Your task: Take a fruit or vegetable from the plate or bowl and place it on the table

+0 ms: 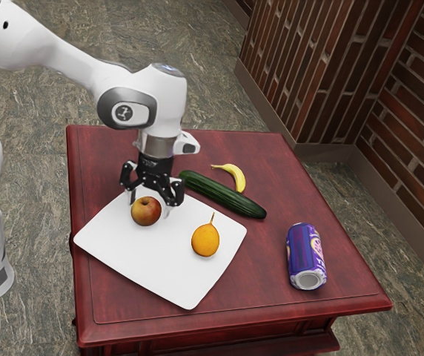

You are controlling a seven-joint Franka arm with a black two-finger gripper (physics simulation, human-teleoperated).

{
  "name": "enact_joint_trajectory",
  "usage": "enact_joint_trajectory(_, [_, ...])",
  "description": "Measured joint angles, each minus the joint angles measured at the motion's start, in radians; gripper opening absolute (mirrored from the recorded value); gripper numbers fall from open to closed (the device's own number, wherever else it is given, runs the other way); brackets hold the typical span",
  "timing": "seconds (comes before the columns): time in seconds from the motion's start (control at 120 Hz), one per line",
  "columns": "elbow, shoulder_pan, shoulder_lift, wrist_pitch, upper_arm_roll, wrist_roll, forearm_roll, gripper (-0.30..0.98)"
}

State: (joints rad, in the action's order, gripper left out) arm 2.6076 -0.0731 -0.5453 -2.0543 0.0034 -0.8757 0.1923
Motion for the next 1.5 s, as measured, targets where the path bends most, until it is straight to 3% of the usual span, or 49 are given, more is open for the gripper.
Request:
enact_joint_trajectory(0.55, [0.022,0.002,0.025,-0.035,-0.017,0.002,0.024,0.68])
enact_joint_trajectory(0.767, [0.023,0.001,0.027,-0.041,-0.017,-0.009,0.024,0.42])
enact_joint_trajectory(0.967, [0.004,-0.002,0.023,-0.041,-0.034,-0.026,0.018,0.4])
enact_joint_trajectory(1.083, [-0.16,0.003,0.083,-0.014,-0.039,-0.037,-0.005,0.38])
enact_joint_trajectory(1.258, [-0.737,0.081,0.442,0.136,-0.027,-0.024,-0.096,0.34])
enact_joint_trajectory(1.375, [-0.992,0.145,0.647,0.229,-0.017,0.007,-0.135,0.34])
enact_joint_trajectory(1.5, [-1.182,0.163,0.783,0.303,-0.018,0.044,-0.153,0.29])
